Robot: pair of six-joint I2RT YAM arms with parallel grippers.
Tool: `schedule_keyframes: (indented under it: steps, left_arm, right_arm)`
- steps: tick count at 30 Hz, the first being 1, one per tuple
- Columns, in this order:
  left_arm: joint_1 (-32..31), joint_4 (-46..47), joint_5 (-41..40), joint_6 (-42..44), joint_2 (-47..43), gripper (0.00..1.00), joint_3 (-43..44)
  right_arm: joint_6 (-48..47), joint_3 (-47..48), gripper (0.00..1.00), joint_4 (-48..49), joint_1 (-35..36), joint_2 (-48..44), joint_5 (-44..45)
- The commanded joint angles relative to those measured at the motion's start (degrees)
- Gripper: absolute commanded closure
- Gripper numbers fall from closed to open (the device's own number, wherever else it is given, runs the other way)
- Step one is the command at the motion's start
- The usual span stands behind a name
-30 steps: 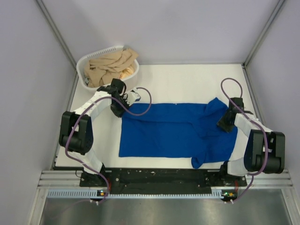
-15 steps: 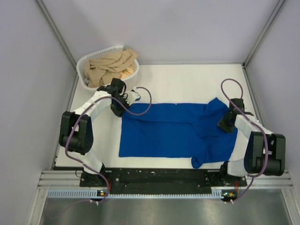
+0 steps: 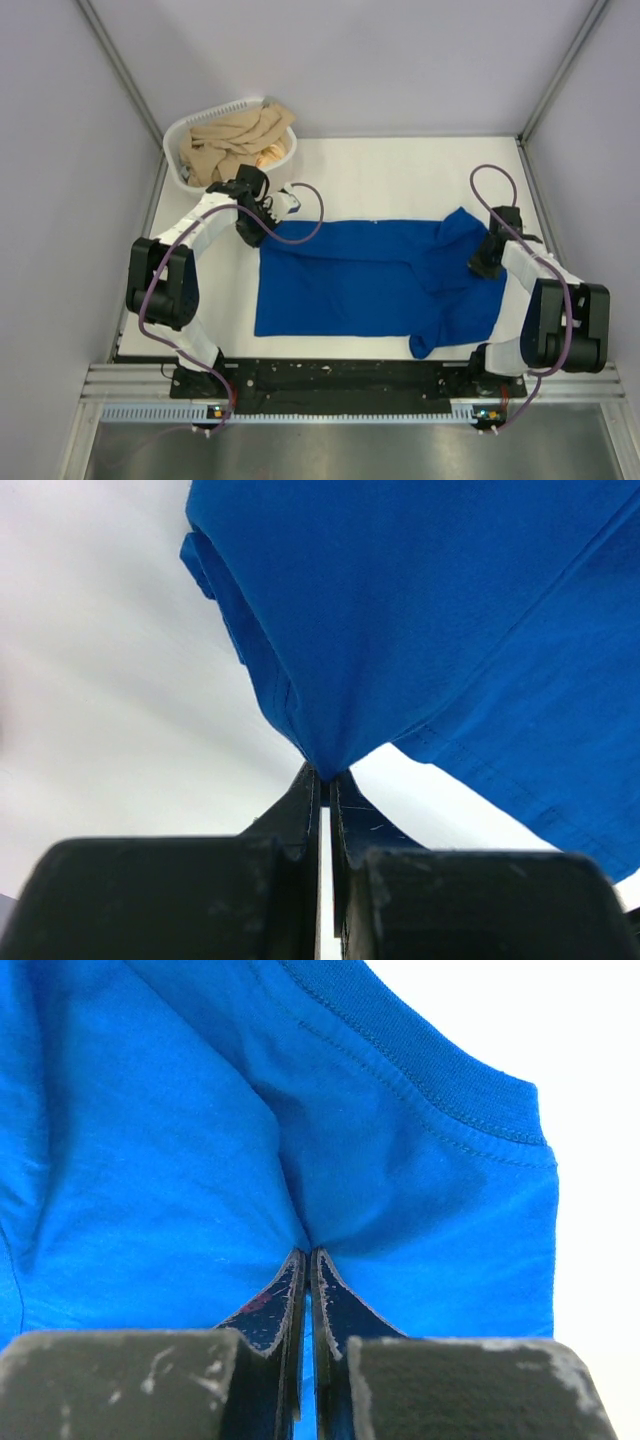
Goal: Fold and stack the t-shirts
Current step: Fold the flattened tshirt in 1/3 of the way
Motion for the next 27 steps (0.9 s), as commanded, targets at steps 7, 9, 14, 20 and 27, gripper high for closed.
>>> schedule_keyframes:
  steps: [7, 9, 14, 20, 27]
  left_arm:
    - [0.22, -0.68, 0.18, 0.34, -2.17, 1.0, 2.16]
    - [0.22, -0.5, 0.45, 0.34, -2.09, 1.0, 2.16]
    - [0.22, -0.33, 0.71, 0.52, -2.08, 1.0, 2.16]
    - [0.22, -0.24, 0.71, 0.69, -2.09, 1.0, 1.89]
    - [0.22, -0.77, 1.15, 0.69, -2.52, 1.0, 2.68]
  right_arm:
    - [-1.39, 0.92, 0.87, -2.8, 0.39, -4.12, -3.33]
    - [-0.34, -0.14, 0.84, -2.01, 0.74, -3.59, -4.83]
    - [0.11, -1.11, 0.82, -1.74, 1.09, -3.41, -4.84]
    - [-0.24, -1.37, 0.9, -1.56, 2.23, -3.5, -4.84]
    - [-1.3, 0.91, 1.0, -1.3, 1.71, -3.58, -1.16]
